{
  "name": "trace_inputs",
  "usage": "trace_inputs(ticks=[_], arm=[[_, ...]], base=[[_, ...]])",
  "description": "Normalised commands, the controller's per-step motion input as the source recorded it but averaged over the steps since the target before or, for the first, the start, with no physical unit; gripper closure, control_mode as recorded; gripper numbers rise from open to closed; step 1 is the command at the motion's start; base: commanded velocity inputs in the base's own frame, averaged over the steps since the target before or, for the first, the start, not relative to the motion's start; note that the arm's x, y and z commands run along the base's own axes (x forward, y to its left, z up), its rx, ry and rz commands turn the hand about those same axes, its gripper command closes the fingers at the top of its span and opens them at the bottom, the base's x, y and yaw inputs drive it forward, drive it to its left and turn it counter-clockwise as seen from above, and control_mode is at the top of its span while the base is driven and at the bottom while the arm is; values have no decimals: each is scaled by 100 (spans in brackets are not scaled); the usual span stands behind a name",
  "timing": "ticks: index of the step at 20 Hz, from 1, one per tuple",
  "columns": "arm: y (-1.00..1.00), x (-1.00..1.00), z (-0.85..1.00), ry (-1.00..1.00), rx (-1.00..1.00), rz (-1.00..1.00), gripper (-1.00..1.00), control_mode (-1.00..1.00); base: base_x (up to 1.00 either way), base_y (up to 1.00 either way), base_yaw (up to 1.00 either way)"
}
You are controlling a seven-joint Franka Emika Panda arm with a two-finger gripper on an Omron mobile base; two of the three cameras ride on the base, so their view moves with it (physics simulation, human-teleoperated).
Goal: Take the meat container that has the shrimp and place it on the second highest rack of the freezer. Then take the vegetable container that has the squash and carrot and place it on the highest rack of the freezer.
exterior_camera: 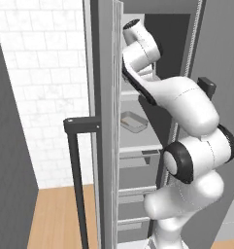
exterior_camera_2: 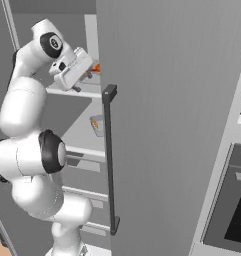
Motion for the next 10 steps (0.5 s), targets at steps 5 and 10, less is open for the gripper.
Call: trace_inputs(ticks=[5,10], arm=[[-17,-100,8,0,2,6,-100,-100],[-13,-100,1,0,3,7,-100,-100]], base=[[0,0,0],[0,0,0]])
